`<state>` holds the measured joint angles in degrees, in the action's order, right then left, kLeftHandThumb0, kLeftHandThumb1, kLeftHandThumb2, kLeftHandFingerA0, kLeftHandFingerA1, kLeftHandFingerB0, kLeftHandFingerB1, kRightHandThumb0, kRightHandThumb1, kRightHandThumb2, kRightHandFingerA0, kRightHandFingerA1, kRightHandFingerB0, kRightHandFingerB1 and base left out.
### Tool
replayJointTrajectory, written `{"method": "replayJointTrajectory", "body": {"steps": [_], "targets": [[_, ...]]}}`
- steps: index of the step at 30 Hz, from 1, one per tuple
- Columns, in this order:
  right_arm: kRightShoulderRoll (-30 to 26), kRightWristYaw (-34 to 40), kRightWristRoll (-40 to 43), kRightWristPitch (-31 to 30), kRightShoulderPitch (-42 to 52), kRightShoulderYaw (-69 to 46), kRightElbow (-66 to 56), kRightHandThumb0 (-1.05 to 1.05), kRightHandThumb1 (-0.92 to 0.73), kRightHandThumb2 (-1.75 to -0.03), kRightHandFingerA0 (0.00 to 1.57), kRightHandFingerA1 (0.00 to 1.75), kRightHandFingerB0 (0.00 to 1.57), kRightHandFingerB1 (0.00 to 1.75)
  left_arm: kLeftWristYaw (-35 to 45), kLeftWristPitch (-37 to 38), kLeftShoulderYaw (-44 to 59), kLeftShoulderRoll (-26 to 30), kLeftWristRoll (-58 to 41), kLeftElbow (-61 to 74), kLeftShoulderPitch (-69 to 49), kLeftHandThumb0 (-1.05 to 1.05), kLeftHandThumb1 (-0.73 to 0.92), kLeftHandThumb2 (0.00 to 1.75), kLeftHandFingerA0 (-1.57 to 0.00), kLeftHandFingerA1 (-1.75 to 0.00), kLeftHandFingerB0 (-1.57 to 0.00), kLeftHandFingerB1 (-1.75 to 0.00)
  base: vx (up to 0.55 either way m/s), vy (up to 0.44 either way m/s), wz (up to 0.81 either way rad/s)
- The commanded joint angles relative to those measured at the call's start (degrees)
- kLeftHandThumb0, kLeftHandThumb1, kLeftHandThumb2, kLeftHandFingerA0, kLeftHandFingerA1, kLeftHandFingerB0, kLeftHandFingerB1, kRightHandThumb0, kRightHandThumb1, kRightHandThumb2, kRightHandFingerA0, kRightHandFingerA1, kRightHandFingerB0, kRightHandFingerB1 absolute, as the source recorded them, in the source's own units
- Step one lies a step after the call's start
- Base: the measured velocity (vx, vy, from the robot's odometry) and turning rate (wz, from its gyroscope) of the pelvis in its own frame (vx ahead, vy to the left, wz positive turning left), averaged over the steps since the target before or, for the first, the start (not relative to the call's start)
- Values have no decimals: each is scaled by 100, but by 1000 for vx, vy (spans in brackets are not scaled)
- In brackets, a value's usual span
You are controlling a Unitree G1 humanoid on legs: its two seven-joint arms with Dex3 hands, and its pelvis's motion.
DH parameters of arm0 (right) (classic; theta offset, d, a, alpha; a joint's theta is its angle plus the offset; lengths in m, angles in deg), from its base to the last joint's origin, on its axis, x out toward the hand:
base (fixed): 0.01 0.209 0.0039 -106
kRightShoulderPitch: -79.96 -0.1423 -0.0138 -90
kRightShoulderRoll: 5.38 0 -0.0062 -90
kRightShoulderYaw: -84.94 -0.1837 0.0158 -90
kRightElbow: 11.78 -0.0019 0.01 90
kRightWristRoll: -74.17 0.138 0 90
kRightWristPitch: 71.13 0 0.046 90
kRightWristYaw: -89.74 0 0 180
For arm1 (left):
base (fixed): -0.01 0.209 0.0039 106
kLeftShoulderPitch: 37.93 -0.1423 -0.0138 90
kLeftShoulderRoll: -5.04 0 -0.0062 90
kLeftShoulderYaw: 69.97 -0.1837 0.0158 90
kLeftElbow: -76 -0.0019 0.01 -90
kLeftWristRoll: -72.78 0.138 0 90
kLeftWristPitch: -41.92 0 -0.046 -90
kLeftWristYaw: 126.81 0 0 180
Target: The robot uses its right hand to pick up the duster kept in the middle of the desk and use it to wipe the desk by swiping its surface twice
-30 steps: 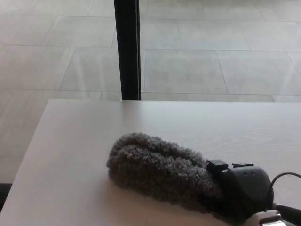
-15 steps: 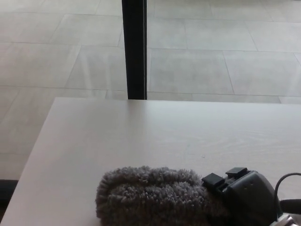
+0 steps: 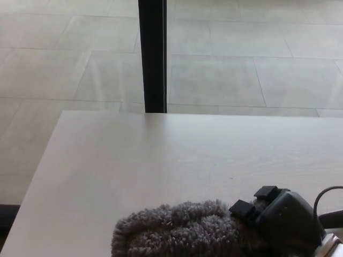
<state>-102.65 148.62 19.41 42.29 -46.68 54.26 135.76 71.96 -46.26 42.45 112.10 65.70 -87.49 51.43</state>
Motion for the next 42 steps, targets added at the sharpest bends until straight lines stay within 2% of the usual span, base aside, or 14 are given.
{"method": "replayJointTrajectory", "body": {"steps": [1, 4, 6, 11, 18, 19, 23, 25, 30, 32, 33, 35, 36, 42], "targets": [[204, -701, -320, -226, -40, 80, 629, -30, -68, -81, 86, 172, 74, 142, -75, 95, -10, 42, -27, -6, 27, -50, 79, 62, -38, -65, -45, -52, 0, 0, 0], [433, -1392, -58, -671, -149, -175, 907, -28, -63, -82, 85, 172, 81, 130, -49, 122, -38, 29, -11, 44, -24, -51, 79, 63, -39, -66, -44, -52, 0, 0, 0], [646, -1879, 75, -1163, -214, -343, 1120, -23, -51, -93, 94, 175, 83, 143, -120, 113, -81, 27, 39, 40, -23, -50, 79, 63, -42, -64, -47, -51, 0, 0, 0], [953, -2970, 377, -1937, -321, -681, 1400, -28, -58, -73, 87, 175, 79, 139, -159, 77, -67, 2, 13, -2, 2, -49, 78, 63, -46, -62, -48, -49, 0, 0, 0], [1023, -3154, 374, -2315, -314, -797, 1581, -33, -66, -69, 81, 171, 71, 134, -159, 106, -84, -20, 35, -43, 2, -48, 80, 63, -48, -59, -47, -47, 0, 0, 0], [1044, -3357, 427, -2480, -332, -868, 1631, -35, -73, -66, 80, 168, 71, 104, -172, 119, -107, -26, 56, -37, 3, -48, 80, 64, -47, -60, -47, -47, 0, 0, 0], [1023, -3252, 760, -2874, -244, -1291, 1739, -40, -74, -65, 80, 170, 72, 114, -47, 161, -36, -52, -40, 10, -16, -51, 77, 63, -42, -61, -47, -49, 0, 0, 0], [1001, -3504, 930, -2959, -259, -1489, 1799, -36, -76, -63, 76, 170, 71, 99, -83, 184, -67, -71, 1, -23, -1, -51, 76, 62, -43, -57, -47, -46, 0, 0, 0], [925, -3716, 1158, -3391, -242, -1838, 1927, -42, -82, -68, 81, 175, 66, 148, -74, 178, -41, -92, -31, 16, 1, -53, 77, 62, -41, -64, -48, -48, 0, 0, 0], [862, -3645, 1393, -3615, -190, -2151, 1961, -46, -77, -69, 80, 170, 68, 144, -46, 194, -46, -96, -35, 64, -30, -54, 77, 63, -41, -64, -48, -49, 0, 0, 0], [831, -3729, 1548, -3658, -208, -2347, 1970, -44, -77, -70, 81, 167, 67, 125, -47, 190, -31, -98, -51, 77, -36, -54, 76, 62, -42, -65, -49, -50, 0, 0, 0], [782, -3709, 1840, -3544, -187, -2738, 1914, -42, -72, -67, 81, 166, 70, 130, -29, 217, -39, -89, -41, 85, -59, -53, 77, 61, -40, -64, -50, -50, 0, 0, 0], [625, -3917, 2303, -3626, -272, -3269, 1951, -44, -67, -64, 79, 140, 57, 59, -28, 222, -28, -94, -51, 84, -57, -53, 75, 62, -40, -63, -51, -50, 0, 0, 0], [186, -3917, 3202, -3592, -332, -4719, 1868, -49, -73, -62, 74, 132, 71, 78, 54, 279, -16, -87, -66, 107, -91, -53, 75, 62, -39, -60, -48, -50, 0, 0, 0]]}}
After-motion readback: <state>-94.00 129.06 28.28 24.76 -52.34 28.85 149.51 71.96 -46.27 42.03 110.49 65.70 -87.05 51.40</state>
